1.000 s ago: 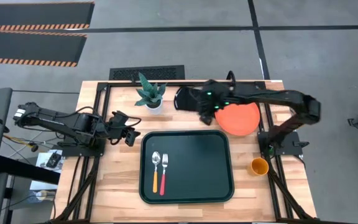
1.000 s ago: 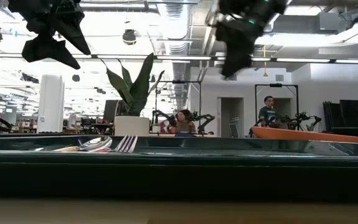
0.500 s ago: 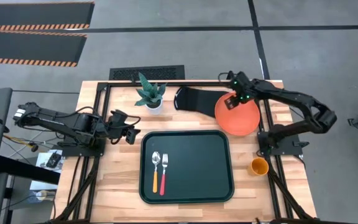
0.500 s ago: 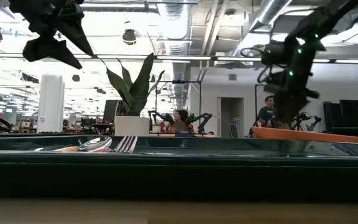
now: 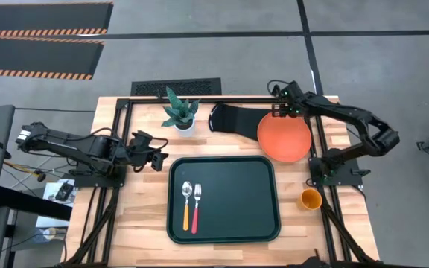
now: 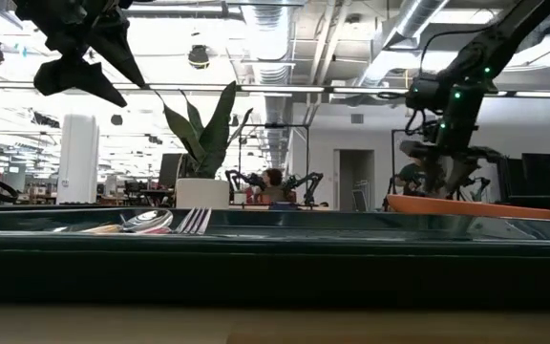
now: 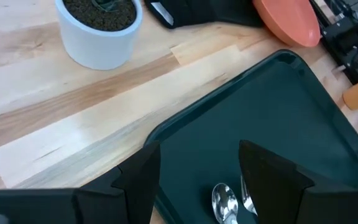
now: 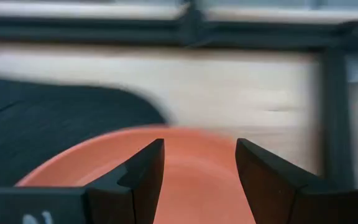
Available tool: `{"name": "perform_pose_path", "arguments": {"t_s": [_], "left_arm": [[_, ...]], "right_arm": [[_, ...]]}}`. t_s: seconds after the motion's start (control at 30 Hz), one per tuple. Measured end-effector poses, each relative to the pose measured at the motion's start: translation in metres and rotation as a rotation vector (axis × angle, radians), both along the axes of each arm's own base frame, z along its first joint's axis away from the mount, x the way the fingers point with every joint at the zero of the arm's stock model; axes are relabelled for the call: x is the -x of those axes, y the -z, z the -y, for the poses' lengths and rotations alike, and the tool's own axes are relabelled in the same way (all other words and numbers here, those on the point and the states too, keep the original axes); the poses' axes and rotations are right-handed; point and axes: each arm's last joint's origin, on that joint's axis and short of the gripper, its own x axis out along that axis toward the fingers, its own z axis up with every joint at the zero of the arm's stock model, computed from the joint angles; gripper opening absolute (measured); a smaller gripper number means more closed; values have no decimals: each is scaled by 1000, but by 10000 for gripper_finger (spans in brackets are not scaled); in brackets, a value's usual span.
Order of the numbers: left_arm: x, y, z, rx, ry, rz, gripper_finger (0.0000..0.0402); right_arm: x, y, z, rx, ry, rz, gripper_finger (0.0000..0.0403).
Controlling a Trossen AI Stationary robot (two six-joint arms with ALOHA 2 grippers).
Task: Pick and place plate/cup/fork/spoon on tray
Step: Put the orange plate on the black tray to the right side of the pink fork
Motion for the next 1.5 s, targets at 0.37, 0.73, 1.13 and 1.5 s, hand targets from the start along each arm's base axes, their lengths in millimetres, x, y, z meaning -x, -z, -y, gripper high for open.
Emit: {"name": "perform_pose_path", "arguments": {"t_s": [0.37, 0.73, 1.13, 1.5], "left_arm": [[-1, 1, 1, 16, 17, -13, 203], [-1, 1, 1, -9, 33, -24, 203], [-1, 2, 1, -12, 35, -27, 203], [-1, 2, 1, -12, 35, -27, 203]], "right_arm": [[-46, -3, -69, -151, -557, -37, 220], [-47, -11, -156, -169, -897, -251, 220], [-45, 24, -173, -194, -859, -365, 216], [-51, 43, -173, -231, -737, -444, 140]]}}
